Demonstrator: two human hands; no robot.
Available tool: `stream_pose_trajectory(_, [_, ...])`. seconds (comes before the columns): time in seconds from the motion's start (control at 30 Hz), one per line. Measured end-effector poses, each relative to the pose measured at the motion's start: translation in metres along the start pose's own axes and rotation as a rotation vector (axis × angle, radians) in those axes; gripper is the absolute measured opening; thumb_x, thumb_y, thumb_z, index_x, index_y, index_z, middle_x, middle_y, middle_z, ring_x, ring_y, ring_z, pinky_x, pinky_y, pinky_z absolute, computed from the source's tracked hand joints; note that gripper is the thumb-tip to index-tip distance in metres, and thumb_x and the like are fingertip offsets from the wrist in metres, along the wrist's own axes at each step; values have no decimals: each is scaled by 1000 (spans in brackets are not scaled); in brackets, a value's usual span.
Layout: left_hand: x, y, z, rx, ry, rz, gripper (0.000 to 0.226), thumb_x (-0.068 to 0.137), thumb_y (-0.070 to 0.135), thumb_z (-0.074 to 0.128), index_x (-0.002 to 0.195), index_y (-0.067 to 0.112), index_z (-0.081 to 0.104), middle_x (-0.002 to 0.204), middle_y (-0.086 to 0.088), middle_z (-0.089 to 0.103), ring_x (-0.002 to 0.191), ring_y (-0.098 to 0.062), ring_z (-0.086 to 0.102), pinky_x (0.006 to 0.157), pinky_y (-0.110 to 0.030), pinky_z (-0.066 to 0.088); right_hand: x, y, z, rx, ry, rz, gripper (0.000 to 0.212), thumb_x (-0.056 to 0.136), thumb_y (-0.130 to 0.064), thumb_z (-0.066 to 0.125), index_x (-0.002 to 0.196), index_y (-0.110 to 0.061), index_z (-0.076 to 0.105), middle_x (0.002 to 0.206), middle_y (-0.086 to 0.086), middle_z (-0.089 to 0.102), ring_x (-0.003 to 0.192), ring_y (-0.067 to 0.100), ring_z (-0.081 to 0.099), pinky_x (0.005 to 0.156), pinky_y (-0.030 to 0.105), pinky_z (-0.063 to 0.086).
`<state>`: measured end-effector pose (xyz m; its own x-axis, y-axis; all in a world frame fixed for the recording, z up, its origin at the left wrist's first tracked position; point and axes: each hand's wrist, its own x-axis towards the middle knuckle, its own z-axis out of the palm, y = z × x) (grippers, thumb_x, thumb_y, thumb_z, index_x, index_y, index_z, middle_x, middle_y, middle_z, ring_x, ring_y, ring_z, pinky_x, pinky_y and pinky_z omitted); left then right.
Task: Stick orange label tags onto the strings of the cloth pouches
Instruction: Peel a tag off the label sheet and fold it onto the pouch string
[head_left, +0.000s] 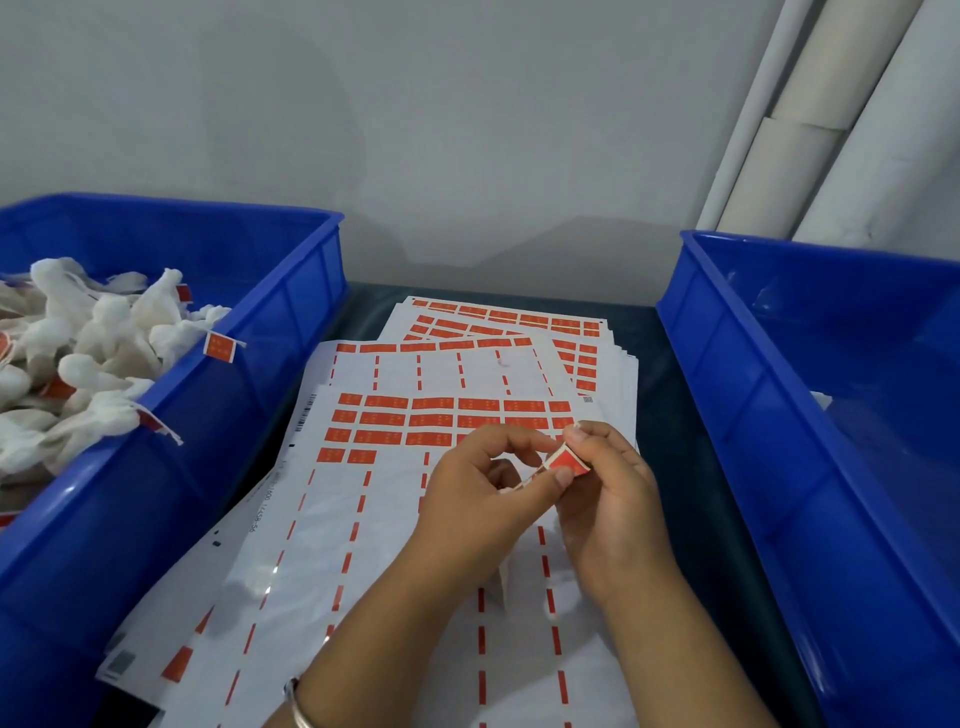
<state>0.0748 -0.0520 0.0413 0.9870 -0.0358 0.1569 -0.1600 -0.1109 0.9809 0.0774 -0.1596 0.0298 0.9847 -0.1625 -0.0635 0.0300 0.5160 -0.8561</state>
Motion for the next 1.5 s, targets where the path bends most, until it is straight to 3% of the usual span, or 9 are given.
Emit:
stream_pose_trajectory(0.23, [1, -3, 1, 51, -28, -27, 25, 69, 27, 80, 79, 41, 61, 81, 34, 58, 78, 25, 48, 50, 3, 36, 0, -1, 1, 5, 16, -14, 31, 92, -12, 55, 76, -29, 75, 99, 0, 74, 93, 18, 71, 72, 30, 58])
stream_pose_trajectory(0.43, [3, -6, 2, 97, 11, -19, 25, 68, 26, 80, 80, 37, 61, 78, 28, 60, 80, 16, 52, 51, 1, 39, 0, 1, 4, -109, 5, -78, 30, 91, -15, 58, 76, -34, 74, 95, -8, 74, 92, 13, 70, 74, 28, 57])
stream_pose_trajectory(0.57, [3, -6, 0, 65, 16, -8, 21, 70, 28, 79, 81, 34, 61, 80, 28, 62, 79, 10, 56, 53, -1, 41, 1, 4, 6, -292, 49, -158, 12, 85, -27, 64, 78, -33, 71, 90, -16, 73, 90, 11, 70, 78, 29, 57])
stream_pose_trajectory(0.7, [2, -1, 0, -133, 41, -76, 25, 68, 50, 64, 80, 28, 66, 65, 16, 65, 57, 0, 59, 51, -7, 43, -1, 4, 7, -397, 32, -214, 20, 69, -48, 61, 82, -35, 68, 90, -26, 70, 89, -1, 67, 71, 20, 57])
stream_pose_trajectory(0.83, [5, -4, -2, -116, 78, -102, 9, 83, 29, 63, 76, 26, 68, 62, 13, 65, 54, -1, 58, 49, -8, 43, -4, 3, 7, -417, -11, -227, 14, 68, -48, 61, 81, -49, 67, 91, -29, 69, 91, -3, 66, 68, 14, 55])
stream_pose_trajectory(0.97, [6, -6, -2, -117, 96, -95, 10, 84, 27, 60, 77, 26, 67, 63, 12, 65, 55, -2, 59, 51, -9, 45, -4, 2, 7, -368, -40, -224, 16, 66, -50, 63, 82, -51, 67, 92, -28, 69, 92, -2, 66, 64, 13, 53])
stream_pose_trajectory(1.2, [8, -7, -3, -148, 112, -82, 8, 84, 27, 58, 80, 24, 65, 64, 12, 65, 57, -2, 59, 51, -9, 45, -2, 7, 5, -317, -101, -181, 23, 84, -13, 67, 92, -34, 67, 92, -20, 71, 94, 3, 67, 67, 14, 53])
stream_pose_trajectory(1.37, [6, -6, -2, -164, 137, -80, 9, 79, 33, 61, 78, 27, 67, 70, 16, 68, 67, 1, 62, 52, -6, 45, 0, 7, 5, -260, -59, -145, 20, 83, -13, 68, 94, -30, 67, 94, -19, 72, 94, 5, 68, 68, 18, 55])
stream_pose_trajectory(1.5, [7, -5, -1, -194, 106, -98, 26, 62, 48, 61, 78, 30, 67, 77, 22, 68, 77, 8, 62, 52, -1, 42, 3, 6, 2, -173, 21, -108, 18, 83, -13, 68, 96, -26, 66, 96, -11, 73, 93, 13, 70, 76, 29, 58])
